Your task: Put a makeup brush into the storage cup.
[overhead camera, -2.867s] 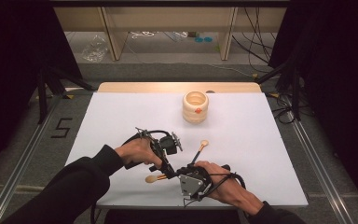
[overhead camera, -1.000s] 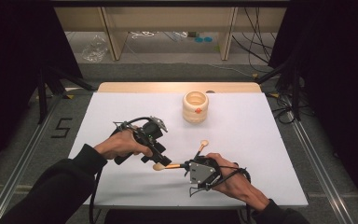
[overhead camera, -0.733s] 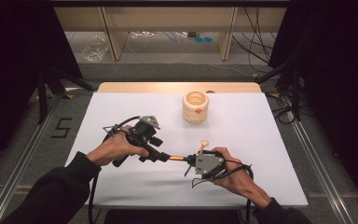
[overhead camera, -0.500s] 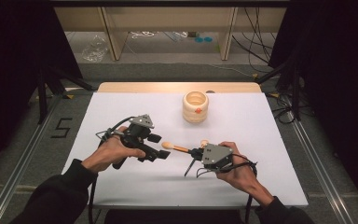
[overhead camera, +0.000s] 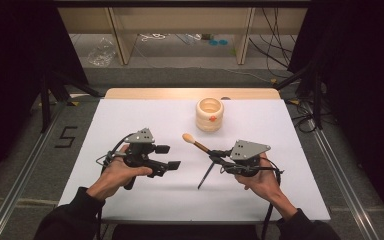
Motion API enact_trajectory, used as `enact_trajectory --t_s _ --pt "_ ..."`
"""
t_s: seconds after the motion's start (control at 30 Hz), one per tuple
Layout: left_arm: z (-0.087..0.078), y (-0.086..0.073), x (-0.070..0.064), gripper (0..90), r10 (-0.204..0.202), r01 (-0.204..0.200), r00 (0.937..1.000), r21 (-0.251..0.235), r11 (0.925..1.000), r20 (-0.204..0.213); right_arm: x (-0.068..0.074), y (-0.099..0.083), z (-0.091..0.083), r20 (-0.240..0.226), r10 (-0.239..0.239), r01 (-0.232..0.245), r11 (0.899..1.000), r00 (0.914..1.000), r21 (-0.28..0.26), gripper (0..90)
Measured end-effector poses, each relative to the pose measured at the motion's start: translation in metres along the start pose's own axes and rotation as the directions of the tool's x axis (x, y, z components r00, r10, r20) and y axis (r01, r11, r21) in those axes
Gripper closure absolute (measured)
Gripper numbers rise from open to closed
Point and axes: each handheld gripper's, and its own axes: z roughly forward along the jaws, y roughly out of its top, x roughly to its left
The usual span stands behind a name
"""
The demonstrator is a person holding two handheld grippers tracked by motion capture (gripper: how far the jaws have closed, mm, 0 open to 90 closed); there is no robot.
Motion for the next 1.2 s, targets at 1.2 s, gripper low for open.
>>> enact_trajectory --t_s 1.2 --pt "0.034 -0.004 -0.008 35.5 -0.097 0.102 0.9941 -0.12 0.9875 0.049 0.007 -0.001 0.007 -0.063 0.058 -0.059 0.998 0.9964 -0.01 78.6"
